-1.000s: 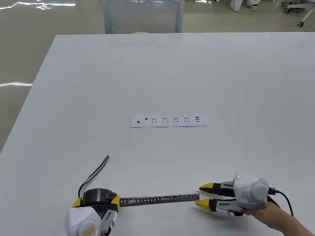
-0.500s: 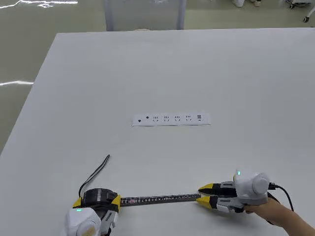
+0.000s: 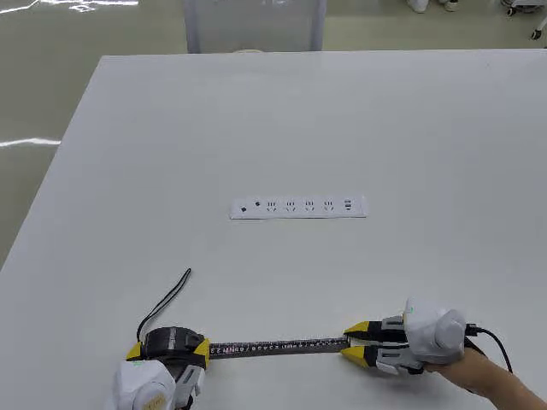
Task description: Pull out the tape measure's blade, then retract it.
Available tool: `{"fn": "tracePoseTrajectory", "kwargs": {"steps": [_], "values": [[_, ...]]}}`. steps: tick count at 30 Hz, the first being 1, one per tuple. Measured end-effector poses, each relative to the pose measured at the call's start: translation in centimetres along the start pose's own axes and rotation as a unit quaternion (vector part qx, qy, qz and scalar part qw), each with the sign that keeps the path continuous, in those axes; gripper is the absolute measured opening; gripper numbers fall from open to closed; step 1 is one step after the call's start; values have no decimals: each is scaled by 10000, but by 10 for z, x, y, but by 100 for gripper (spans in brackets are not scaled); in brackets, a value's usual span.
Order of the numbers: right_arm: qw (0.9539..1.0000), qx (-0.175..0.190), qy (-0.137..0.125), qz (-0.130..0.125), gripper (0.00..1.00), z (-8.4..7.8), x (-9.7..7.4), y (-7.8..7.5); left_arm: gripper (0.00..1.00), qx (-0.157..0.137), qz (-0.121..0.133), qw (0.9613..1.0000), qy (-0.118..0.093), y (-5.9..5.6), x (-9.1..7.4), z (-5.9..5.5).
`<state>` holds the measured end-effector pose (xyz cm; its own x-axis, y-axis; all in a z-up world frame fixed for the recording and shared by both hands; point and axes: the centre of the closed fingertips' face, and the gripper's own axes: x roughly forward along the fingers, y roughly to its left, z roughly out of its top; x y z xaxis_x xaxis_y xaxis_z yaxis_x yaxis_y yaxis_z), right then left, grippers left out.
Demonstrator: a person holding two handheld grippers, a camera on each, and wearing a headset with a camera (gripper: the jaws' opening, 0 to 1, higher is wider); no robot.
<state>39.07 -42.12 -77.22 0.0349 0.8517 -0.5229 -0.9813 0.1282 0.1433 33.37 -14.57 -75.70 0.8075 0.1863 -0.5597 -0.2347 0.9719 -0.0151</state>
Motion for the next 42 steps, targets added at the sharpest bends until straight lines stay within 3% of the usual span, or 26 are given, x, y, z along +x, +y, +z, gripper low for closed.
{"fn": "tracePoseTrajectory", "kwargs": {"steps": [8, 16, 20, 32, 42], "values": [[9990, -411, -69, -150, 16, 7, -3, -1, 65, -32, 42, 10000, -14, 1, 2, -1], [9991, -379, -89, -138, 16, 7, -3, 0, 65, -91, 82, 9999, -13, 1, 2, 0], [9991, -390, -90, -147, 16, 8, -3, 0, 67, -459, 87, 9989, -5, 3, 5, 1], [9991, -367, -107, -155, 16, 8, -5, 1, 67, -430, 249, 9988, -8, 3, 4, 0], [9989, -442, -151, -100, 12, 13, 0, 6, 65, -422, 241, 9988, 37, 3, 3, 0]]}}
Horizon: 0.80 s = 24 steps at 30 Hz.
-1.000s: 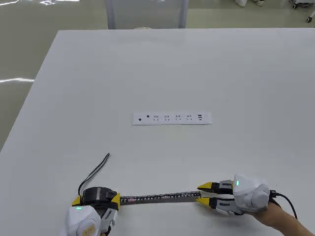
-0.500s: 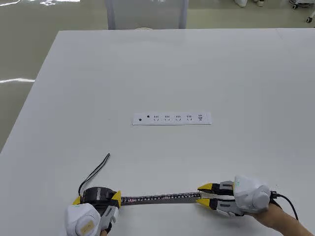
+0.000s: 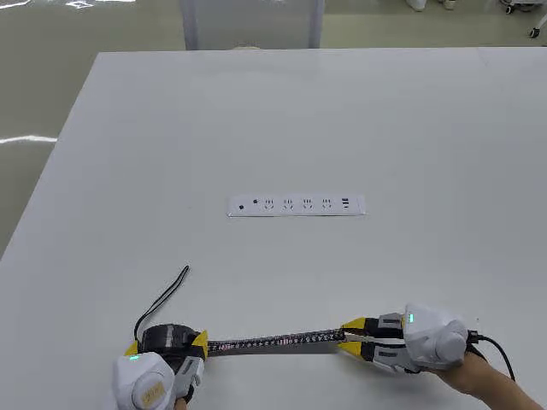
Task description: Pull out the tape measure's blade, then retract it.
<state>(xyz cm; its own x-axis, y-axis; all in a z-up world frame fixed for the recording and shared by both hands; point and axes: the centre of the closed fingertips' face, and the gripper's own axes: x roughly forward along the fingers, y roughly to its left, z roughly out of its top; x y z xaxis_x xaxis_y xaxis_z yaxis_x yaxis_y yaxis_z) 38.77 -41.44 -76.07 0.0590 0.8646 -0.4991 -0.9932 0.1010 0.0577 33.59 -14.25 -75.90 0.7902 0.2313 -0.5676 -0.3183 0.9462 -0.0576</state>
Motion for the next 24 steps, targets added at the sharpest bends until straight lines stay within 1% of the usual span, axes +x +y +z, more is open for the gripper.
{"fn": "tracePoseTrajectory", "kwargs": {"steps": [6, 12, 24], "values": [[10000, -8, -57, 28, 11, 5, 6, 0, 64, 9, -36, 10000, 12, 0, 0, 0], [10000, 13, -84, 50, 11, 9, 8, 1, 64, 9, -59, 10000, 24, 0, 0, 0], [9999, 68, -95, 55, 11, 11, 11, 0, 64, 21, -91, 10000, 24, 0, -1, 0]]}}
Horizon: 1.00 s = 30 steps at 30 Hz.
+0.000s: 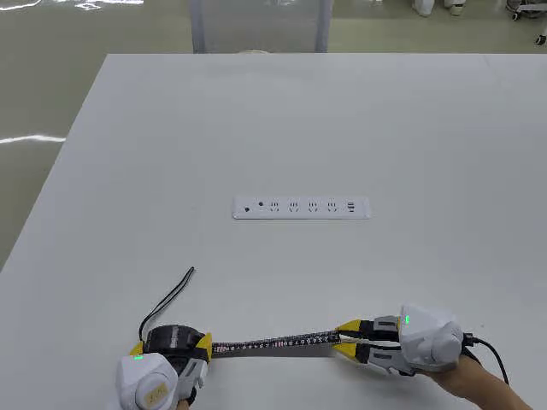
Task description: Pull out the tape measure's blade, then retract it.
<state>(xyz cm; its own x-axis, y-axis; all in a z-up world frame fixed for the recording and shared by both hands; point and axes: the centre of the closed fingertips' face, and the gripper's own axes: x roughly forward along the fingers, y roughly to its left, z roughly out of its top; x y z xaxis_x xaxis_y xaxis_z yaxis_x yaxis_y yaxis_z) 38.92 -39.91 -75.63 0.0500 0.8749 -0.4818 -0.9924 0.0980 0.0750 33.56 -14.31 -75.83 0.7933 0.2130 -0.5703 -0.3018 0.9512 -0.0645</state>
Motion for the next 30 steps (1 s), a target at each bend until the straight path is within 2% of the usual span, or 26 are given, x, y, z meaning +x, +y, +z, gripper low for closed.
{"fn": "tracePoseTrajectory", "kwargs": {"steps": [30], "values": [[9999, 135, -81, 33, 10, 8, 16, 6, 64, -4, -34, 10000, 25, 0, -1, 0]]}}
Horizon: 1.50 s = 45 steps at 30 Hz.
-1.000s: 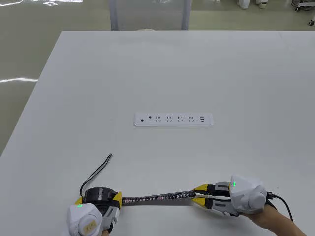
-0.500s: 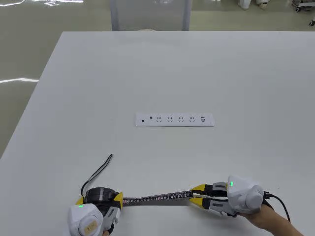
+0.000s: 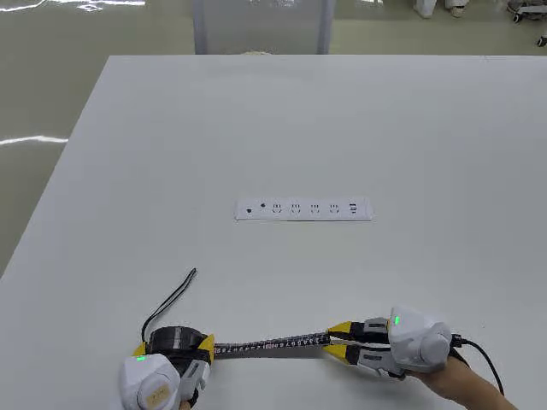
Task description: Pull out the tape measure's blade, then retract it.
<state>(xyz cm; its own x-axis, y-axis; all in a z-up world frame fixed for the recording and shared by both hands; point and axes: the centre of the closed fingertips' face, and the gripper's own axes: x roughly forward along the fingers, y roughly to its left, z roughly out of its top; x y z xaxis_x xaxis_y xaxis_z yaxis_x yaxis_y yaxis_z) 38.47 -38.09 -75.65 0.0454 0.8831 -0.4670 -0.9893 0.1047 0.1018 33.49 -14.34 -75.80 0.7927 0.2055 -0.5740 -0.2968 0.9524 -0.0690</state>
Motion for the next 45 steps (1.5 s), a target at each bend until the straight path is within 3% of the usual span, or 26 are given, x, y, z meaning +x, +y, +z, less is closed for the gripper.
{"fn": "tracePoseTrajectory", "kwargs": {"steps": [45], "values": [[9998, 182, -90, 40, 10, 8, 23, 10, 63, -57, -124, 9999, 36, 1, 0, -1]]}}
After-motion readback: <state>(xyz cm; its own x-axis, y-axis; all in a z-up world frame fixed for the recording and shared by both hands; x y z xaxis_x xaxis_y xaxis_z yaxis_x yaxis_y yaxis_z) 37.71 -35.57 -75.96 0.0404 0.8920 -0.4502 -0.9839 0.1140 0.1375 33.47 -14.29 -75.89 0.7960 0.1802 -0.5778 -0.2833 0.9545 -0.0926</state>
